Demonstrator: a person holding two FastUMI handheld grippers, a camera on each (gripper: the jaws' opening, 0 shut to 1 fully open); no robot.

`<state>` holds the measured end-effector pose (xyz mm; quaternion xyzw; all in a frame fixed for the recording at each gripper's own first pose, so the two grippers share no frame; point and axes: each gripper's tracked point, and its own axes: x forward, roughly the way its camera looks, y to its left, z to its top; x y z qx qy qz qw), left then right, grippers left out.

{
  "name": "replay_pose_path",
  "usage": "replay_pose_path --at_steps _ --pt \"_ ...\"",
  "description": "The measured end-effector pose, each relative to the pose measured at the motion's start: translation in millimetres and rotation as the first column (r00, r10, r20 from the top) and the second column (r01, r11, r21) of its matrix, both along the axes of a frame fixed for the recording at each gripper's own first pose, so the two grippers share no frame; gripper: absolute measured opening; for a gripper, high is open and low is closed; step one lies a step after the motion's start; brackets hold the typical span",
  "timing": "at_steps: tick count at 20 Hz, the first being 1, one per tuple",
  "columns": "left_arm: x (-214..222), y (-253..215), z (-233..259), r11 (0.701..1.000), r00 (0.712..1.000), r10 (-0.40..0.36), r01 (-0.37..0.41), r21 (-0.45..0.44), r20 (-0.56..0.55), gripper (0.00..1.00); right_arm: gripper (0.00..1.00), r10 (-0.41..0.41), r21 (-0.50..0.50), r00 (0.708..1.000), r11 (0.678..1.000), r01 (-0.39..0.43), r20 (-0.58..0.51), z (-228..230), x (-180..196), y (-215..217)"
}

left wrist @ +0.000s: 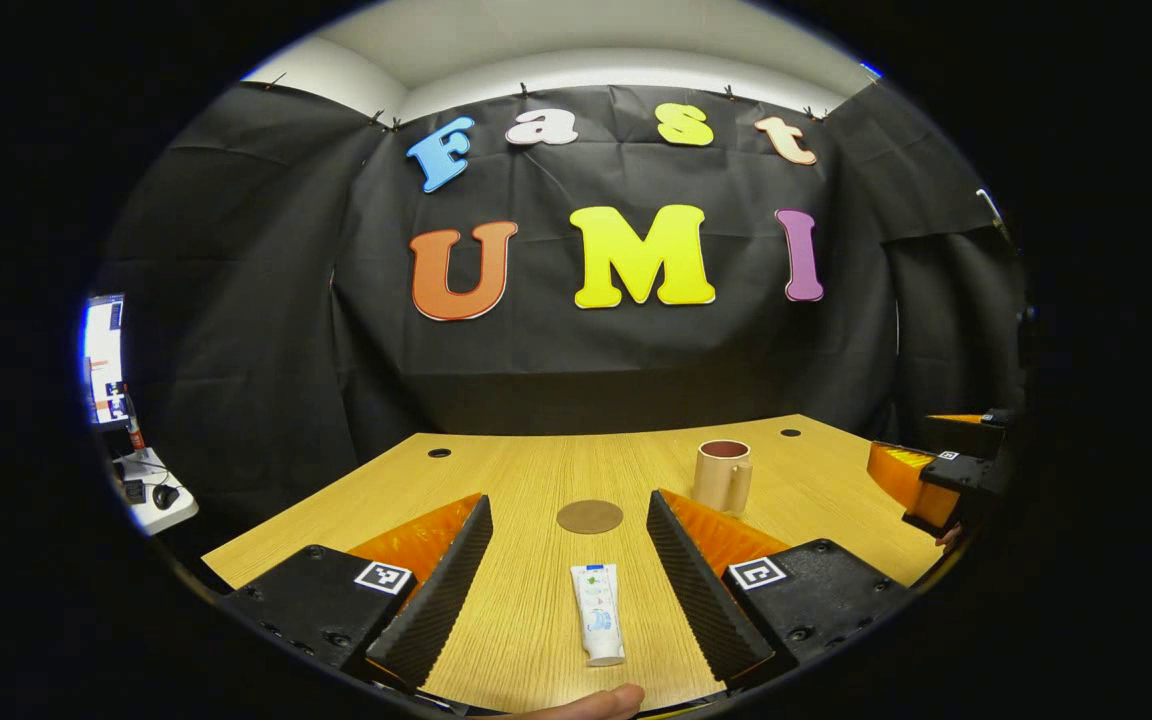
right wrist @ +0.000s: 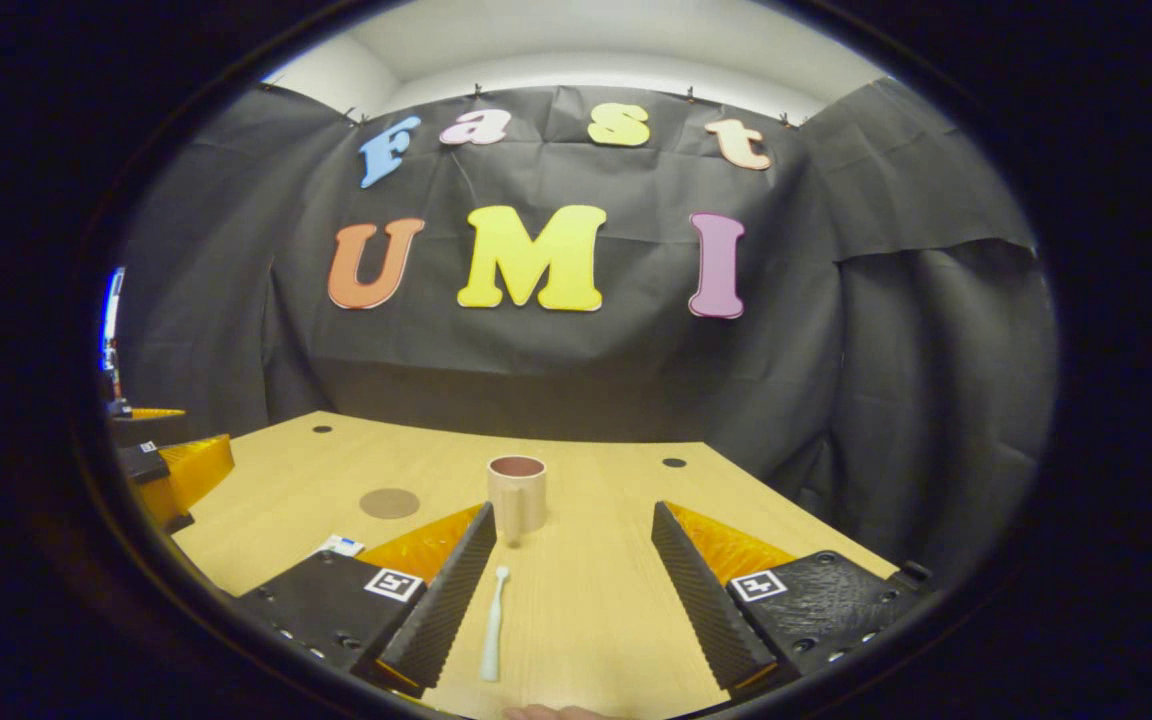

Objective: Put the toothbrush and toothpaste on the desktop into the cup, then pick up the cup and place it on the coaster on the desktop.

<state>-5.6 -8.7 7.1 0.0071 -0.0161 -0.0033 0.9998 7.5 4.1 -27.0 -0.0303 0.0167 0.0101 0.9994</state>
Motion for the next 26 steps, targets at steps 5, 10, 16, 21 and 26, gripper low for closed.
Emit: replay_pose_path --at_steps 5,10,16,21,26 --pt "2.6 3.6 -7.3 1.000 1.000 0.003 -0.003 -0.012 -0.008 0.99 0.93 0.023 -0.010 0.998 1.000 -0.024 -0.058 -25.0 11.9 12.7" --pt "5.4 7.8 -20.6 1.000 1.000 0.007 -0.008 -0.020 -0.027 0.99 0.95 0.056 -0.017 0.974 0.998 -0.062 -0.220 -79.9 28.1 29.1" --pt "11.6 8.0 -44.3 1.000 0.997 -0.002 0.001 -0.022 -0.073 0.99 0.82 0.072 -0.002 0.931 0.997 -0.078 -0.358 -126.2 48.0 42.7" --pt "18.5 21.0 -57.3 0.999 0.993 0.014 -0.019 -0.038 -0.115 0.99 0.77 0.054 0.021 0.901 0.999 -0.051 -0.431 -145.5 66.1 50.7" --pt "26.2 27.1 -67.8 0.999 0.988 0.027 -0.032 -0.032 -0.151 0.99 0.62 0.081 0.076 0.841 0.996 -0.048 -0.535 -166.6 74.2 57.3"
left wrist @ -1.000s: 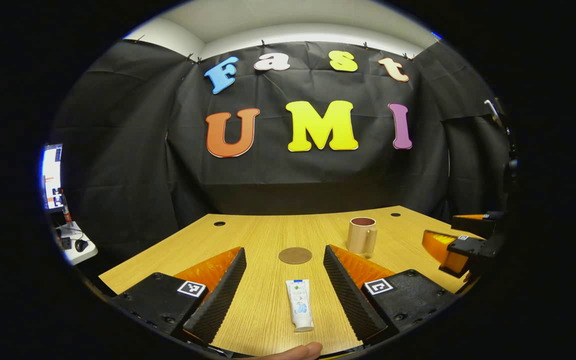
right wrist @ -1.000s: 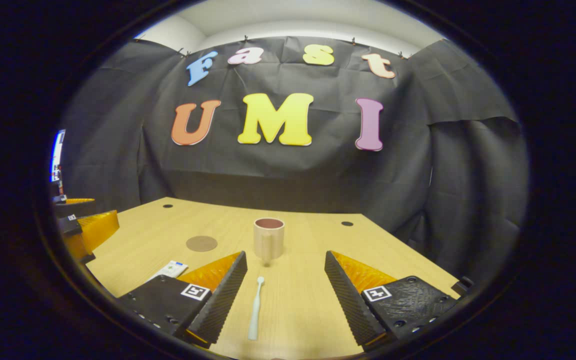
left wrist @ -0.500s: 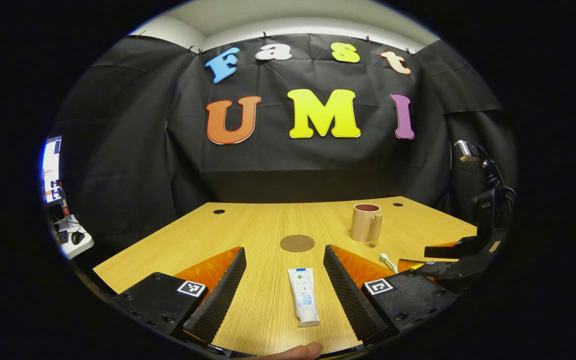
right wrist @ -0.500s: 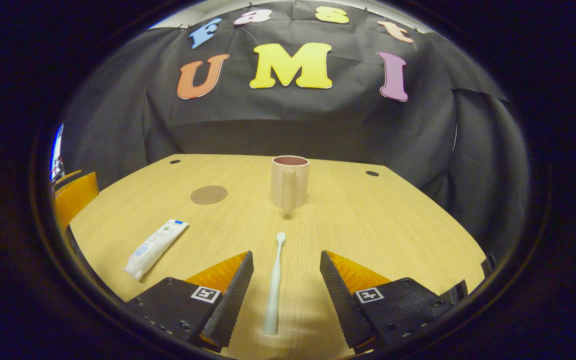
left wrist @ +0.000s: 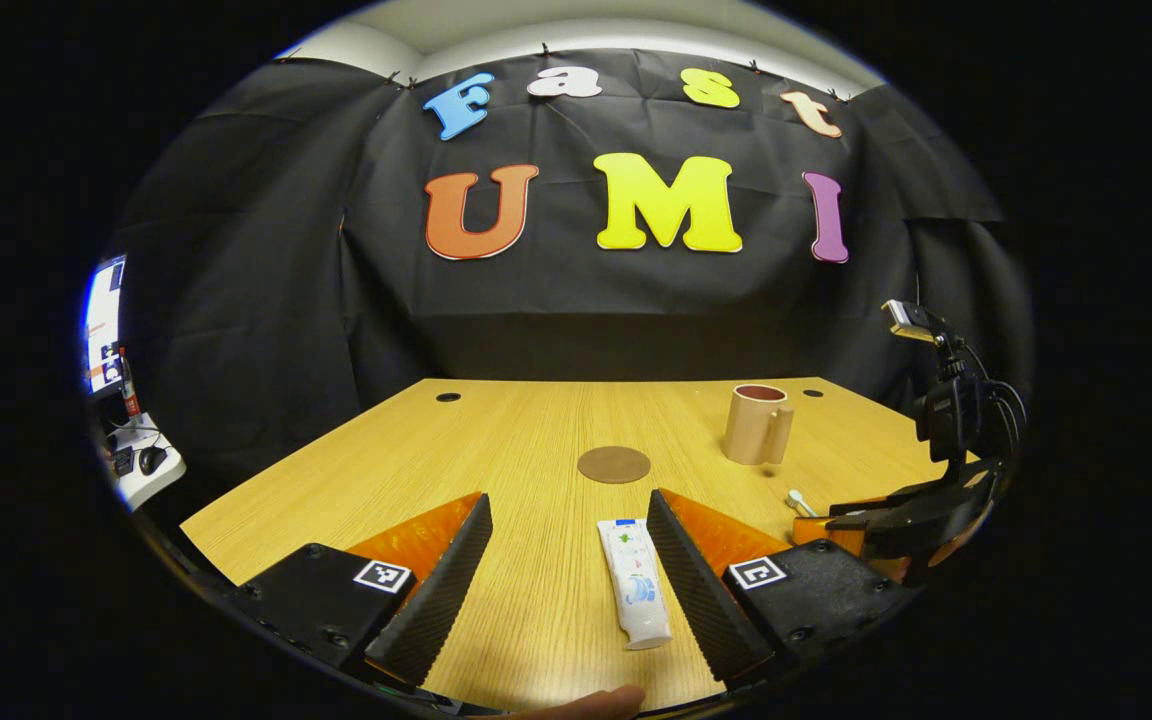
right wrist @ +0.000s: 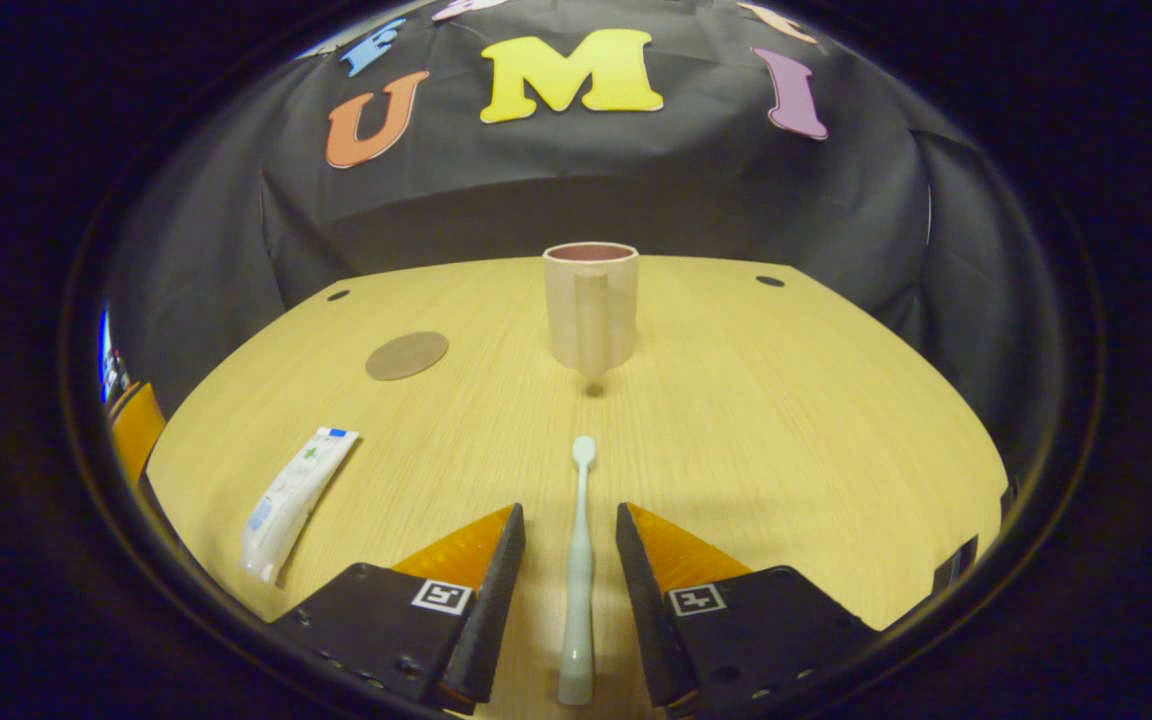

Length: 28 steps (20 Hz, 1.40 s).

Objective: Put the toothbrush and toothpaste on the desktop into the cup, then pick up the cup and place it on the coaster on the desktop.

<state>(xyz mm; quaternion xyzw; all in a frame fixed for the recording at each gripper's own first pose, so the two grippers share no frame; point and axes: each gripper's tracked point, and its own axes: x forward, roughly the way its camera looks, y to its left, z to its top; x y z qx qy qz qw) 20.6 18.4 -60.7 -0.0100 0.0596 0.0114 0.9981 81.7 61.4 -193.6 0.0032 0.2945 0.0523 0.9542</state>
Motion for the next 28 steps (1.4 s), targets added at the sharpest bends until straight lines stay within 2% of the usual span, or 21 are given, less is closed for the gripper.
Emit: replay_pose_path --at_steps 1,2,4,5,6,7,8,10,11,15,18,20,22,23,27,28 --pt "0.2 1.3 -2.8 1.000 1.000 0.001 -0.001 0.005 -0.008 0.99 0.56 -0.011 0.010 1.000 1.000 0.011 0.000 0.5 2.7 -0.6" --pt "0.8 0.5 -4.3 1.000 1.000 0.002 -0.001 0.007 -0.014 0.99 0.35 -0.014 0.014 1.000 1.000 0.014 -0.013 -0.9 3.9 -1.2" --pt "0.8 -0.5 -7.4 1.000 1.000 -0.005 0.005 0.011 -0.024 0.99 0.24 -0.009 0.035 1.000 0.999 0.010 -0.028 -2.2 5.8 -0.5" --pt "1.4 -1.8 -8.0 1.000 1.000 -0.006 0.006 0.012 -0.028 0.99 0.22 -0.011 0.054 0.999 0.998 0.012 -0.034 -1.9 4.9 -0.3" --pt "1.1 -4.0 -8.7 1.000 0.999 -0.010 0.010 0.014 -0.034 0.99 0.07 -0.006 0.058 0.999 0.998 0.008 -0.040 0.7 3.2 -0.6" --pt "2.8 -6.9 -10.8 1.000 0.999 -0.016 0.017 0.018 -0.041 0.99 0.06 -0.001 0.065 0.999 0.998 0.003 -0.042 -0.2 3.4 -2.0" --pt "2.3 -8.3 -13.7 1.000 0.998 -0.021 0.022 0.022 -0.051 0.99 0.01 0.008 0.064 0.999 0.998 -0.006 -0.039 -1.0 3.2 -1.8" --pt "3.7 -12.2 -18.7 0.999 0.997 -0.026 0.027 0.019 -0.076 0.99 0.04 0.030 0.052 0.999 0.998 -0.028 -0.026 0.1 1.7 -1.8" --pt "3.1 -14.3 -22.7 0.999 0.996 -0.030 0.032 0.016 -0.088 0.99 0.01 0.043 0.059 0.999 0.997 -0.042 -0.018 1.3 -0.8 0.2" --pt "4.0 -25.5 -40.8 0.999 0.987 -0.049 0.050 0.003 -0.153 1.00 0.00 0.073 0.061 0.996 0.995 -0.077 0.052 12.0 -8.8 -1.6" --pt "2.2 -38.1 -63.3 0.996 0.965 -0.086 0.073 -0.059 -0.249 0.99 0.01 0.077 0.079 0.991 0.993 -0.085 0.109 27.2 -16.9 -7.6" --pt "1.9 -38.5 -76.8 0.995 0.948 -0.084 0.063 -0.076 -0.306 0.99 0.00 0.083 0.105 0.987 0.990 -0.098 0.141 37.4 -25.1 -10.1" --pt "4.0 -34.7 -85.5 0.997 0.940 -0.064 0.048 -0.054 -0.337 0.99 0.04 0.089 0.114 0.979 0.987 -0.111 0.185 51.5 -33.1 -15.2" --pt "7.0 -34.7 -87.3 0.998 0.938 -0.056 0.045 -0.040 -0.343 0.99 0.00 0.091 0.112 0.973 0.987 -0.117 0.211 59.8 -36.9 -18.0" --pt "7.0 -39.6 -90.3 0.997 0.925 -0.072 0.066 -0.030 -0.372 0.99 0.00 0.101 0.117 0.955 0.983 -0.138 0.277 86.9 -54.1 -22.0" --pt "7.5 -36.1 -89.9 0.999 0.924 -0.050 0.048 -0.016 -0.378 0.98 0.00 0.106 0.120 0.951 0.982 -0.146 0.289 92.1 -58.2 -21.6"
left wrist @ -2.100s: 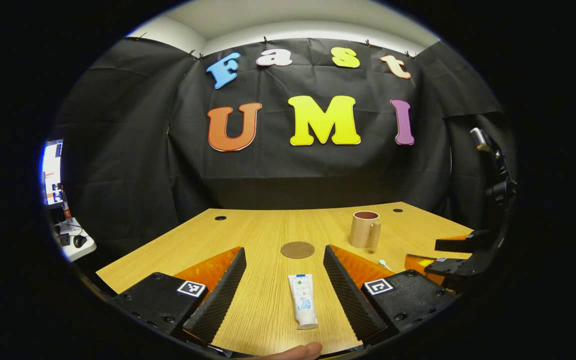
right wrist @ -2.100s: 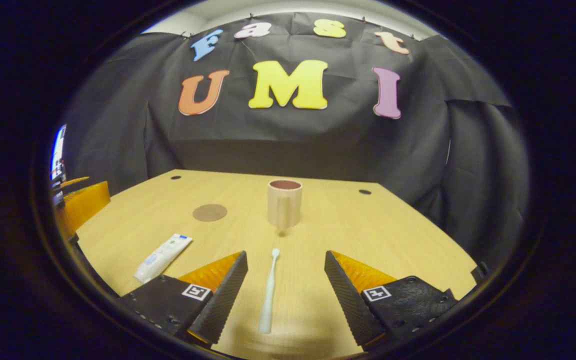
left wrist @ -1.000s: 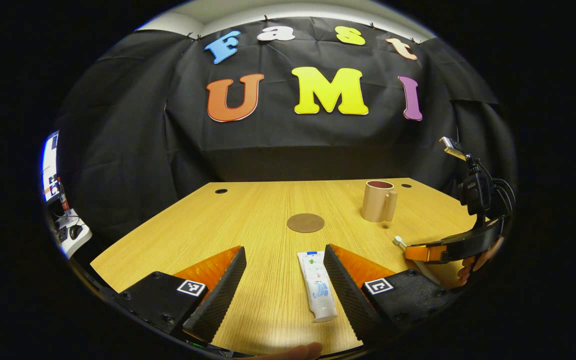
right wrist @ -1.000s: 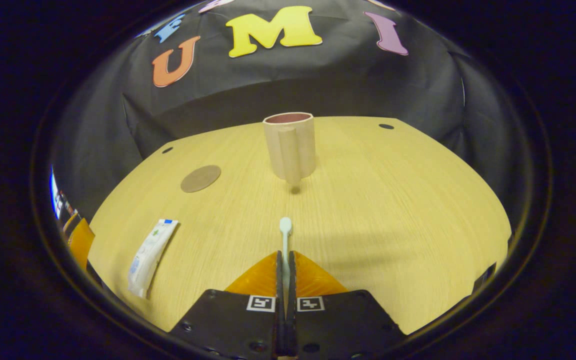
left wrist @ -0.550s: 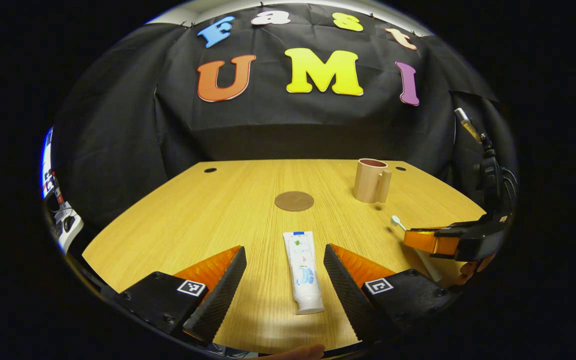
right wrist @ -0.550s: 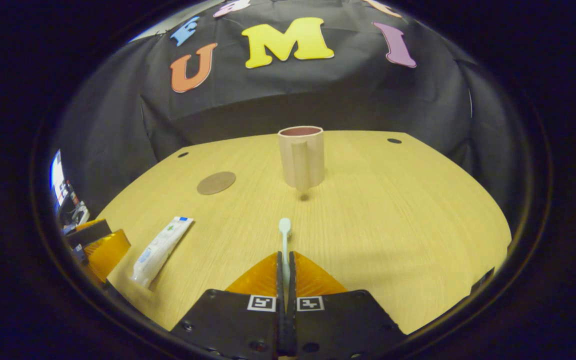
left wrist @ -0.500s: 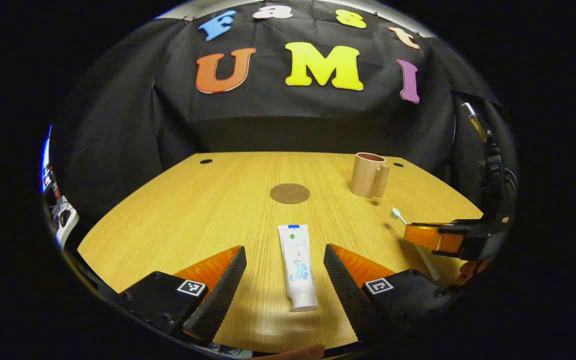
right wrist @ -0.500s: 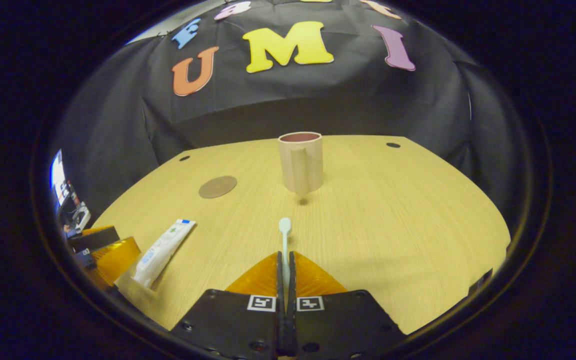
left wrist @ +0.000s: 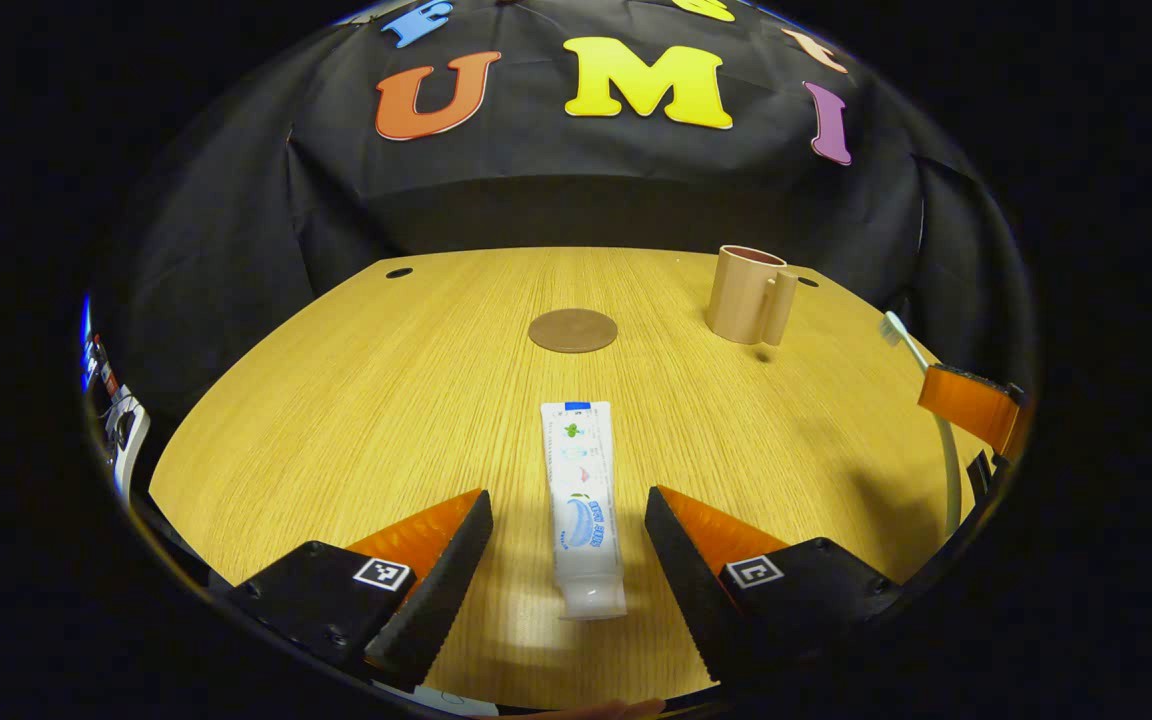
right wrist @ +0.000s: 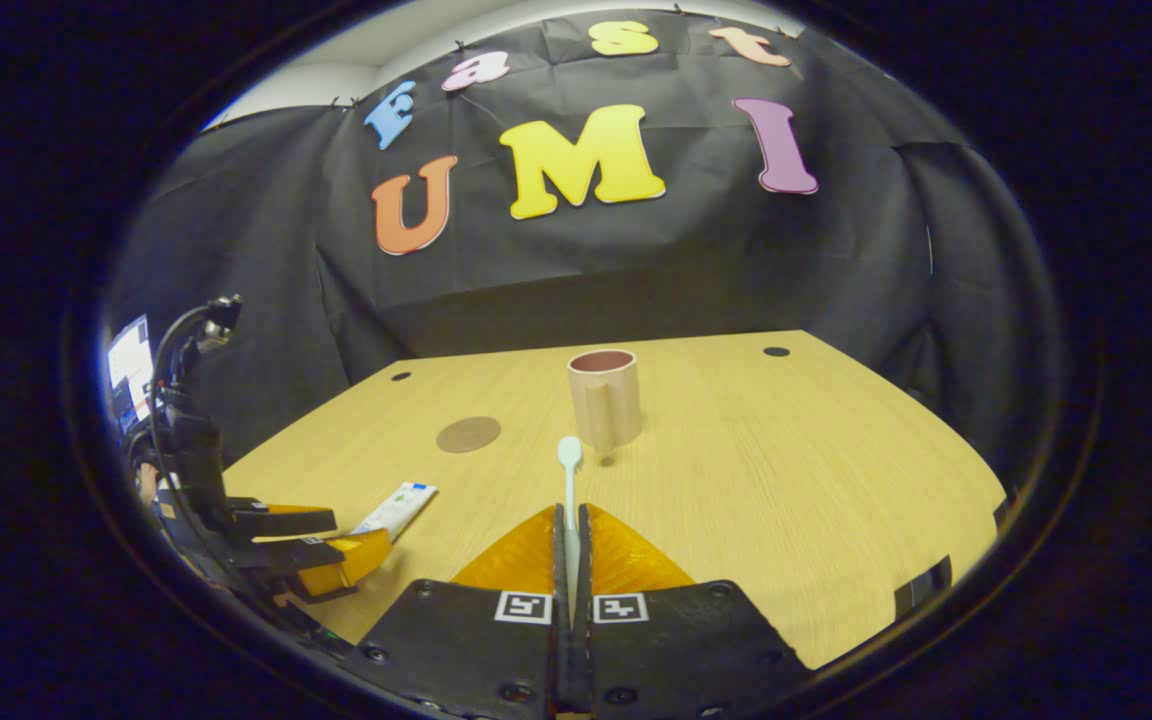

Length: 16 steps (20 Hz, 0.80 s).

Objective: Put the toothbrush and toothpaste on the desktop into the cup, then pick up the cup and place it on the coaster on the desktop.

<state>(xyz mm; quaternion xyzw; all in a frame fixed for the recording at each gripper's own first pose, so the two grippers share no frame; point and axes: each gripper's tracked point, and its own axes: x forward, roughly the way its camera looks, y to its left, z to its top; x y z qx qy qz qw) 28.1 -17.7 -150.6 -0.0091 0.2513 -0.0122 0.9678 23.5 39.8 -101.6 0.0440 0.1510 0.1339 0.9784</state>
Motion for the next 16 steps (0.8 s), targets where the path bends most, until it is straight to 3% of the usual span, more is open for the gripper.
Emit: replay_pose_path --at_steps 9,10,12,13,14,16 --pt "11.1 -3.5 -14.9 1.000 0.997 0.008 -0.006 0.027 -0.075 0.84 0.00 0.015 0.063 0.996 0.998 -0.020 0.089 36.0 -15.8 -6.8" --pt "11.1 -5.3 -15.0 1.000 0.997 0.000 0.002 0.024 -0.079 0.67 0.00 0.014 0.067 0.995 0.998 -0.020 0.094 36.8 -15.7 -9.1" --pt "11.1 -10.3 -14.0 1.000 0.997 -0.009 0.010 0.010 -0.076 0.57 0.01 0.013 0.063 0.995 0.998 -0.020 0.098 37.4 -15.5 -9.4" --pt "11.1 -12.1 -13.8 1.000 0.998 -0.013 0.013 -0.006 -0.068 0.58 0.01 0.013 0.062 0.995 0.998 -0.019 0.098 38.2 -16.4 -8.2" --pt "11.6 -16.4 -12.0 0.999 0.998 -0.030 0.029 -0.023 -0.057 0.46 0.00 0.012 0.062 0.995 0.998 -0.018 0.097 39.5 -19.6 -5.8" --pt "10.5 -21.0 -11.2 0.997 0.998 -0.045 0.043 -0.061 -0.037 0.43 0.00 0.005 0.067 0.995 0.998 -0.011 0.097 41.8 -19.9 -4.4"
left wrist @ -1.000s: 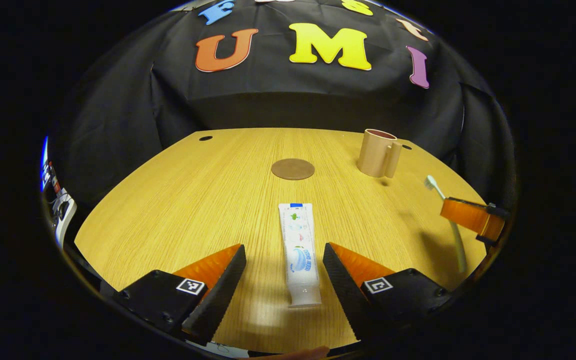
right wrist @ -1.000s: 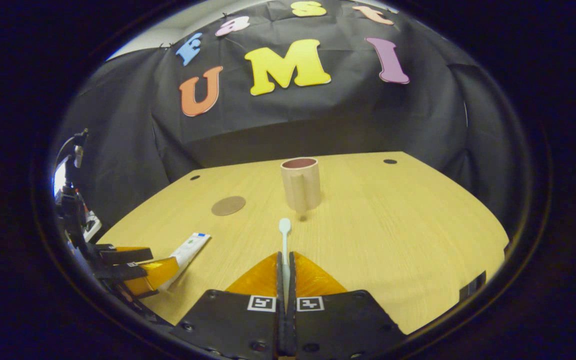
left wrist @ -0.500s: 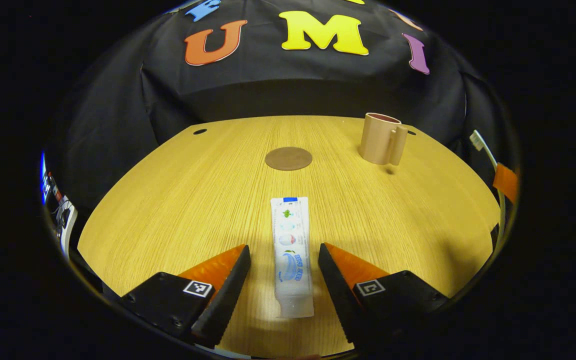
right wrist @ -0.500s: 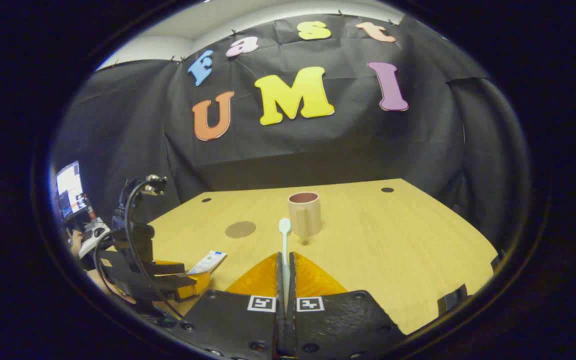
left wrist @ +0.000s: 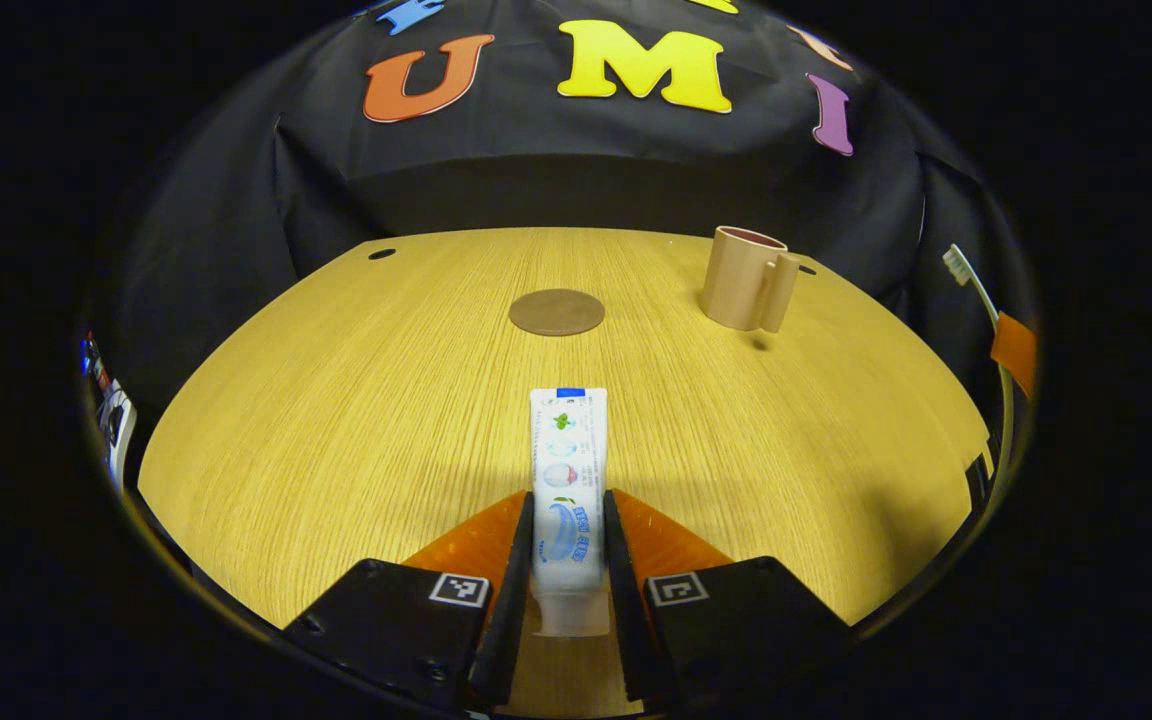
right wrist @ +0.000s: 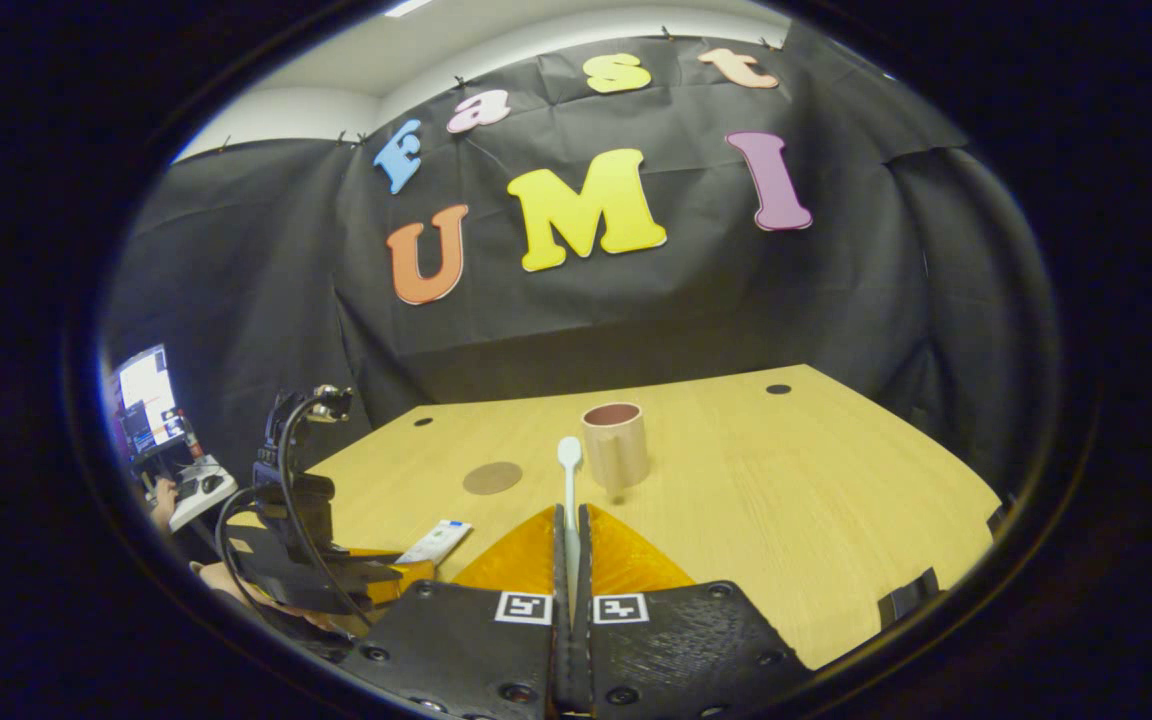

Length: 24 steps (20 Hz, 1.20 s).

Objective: Put the toothbrush and toothpaste on the desktop into the cup, then pick up the cup and place it on the coaster on the desktop.

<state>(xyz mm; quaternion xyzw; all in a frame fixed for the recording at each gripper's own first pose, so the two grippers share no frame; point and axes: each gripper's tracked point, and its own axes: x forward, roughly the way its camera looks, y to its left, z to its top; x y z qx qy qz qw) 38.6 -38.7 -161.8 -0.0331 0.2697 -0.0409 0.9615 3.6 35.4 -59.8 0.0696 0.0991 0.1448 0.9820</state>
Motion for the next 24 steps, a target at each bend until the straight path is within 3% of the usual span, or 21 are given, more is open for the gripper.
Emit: replay_pose_path --at_steps 2,3,7,13,18,24 --pt "0.4 3.6 7.7 1.000 0.999 0.019 -0.019 -0.009 0.037 0.48 0.00 -0.006 0.007 1.000 1.000 0.006 0.006 -0.6 1.1 -5.9" --pt "0.7 8.6 14.8 0.999 0.997 0.037 -0.037 0.003 0.067 0.42 0.00 -0.005 0.008 1.000 1.000 0.005 0.011 -0.6 1.0 -9.3" --pt "-1.9 13.4 54.9 0.998 0.981 0.063 -0.063 -0.004 0.183 0.41 0.00 -0.012 -0.004 0.999 1.000 0.012 0.041 14.6 8.0 -4.2" --pt "-1.3 9.1 139.2 0.997 0.912 0.067 -0.071 -0.005 0.405 0.40 0.00 -0.022 -0.034 0.994 0.999 0.026 0.111 46.6 26.8 2.3" --pt "13.8 -0.1 176.0 0.999 0.883 0.048 -0.050 -0.007 0.467 0.40 0.01 -0.021 -0.088 0.993 0.996 0.032 0.118 61.3 69.0 17.2" --pt "49.4 -7.4 185.1 0.999 0.890 0.049 -0.036 -0.037 0.453 0.40 0.00 0.011 -0.067 0.995 0.998 -0.005 0.097 78.6 153.6 38.3"
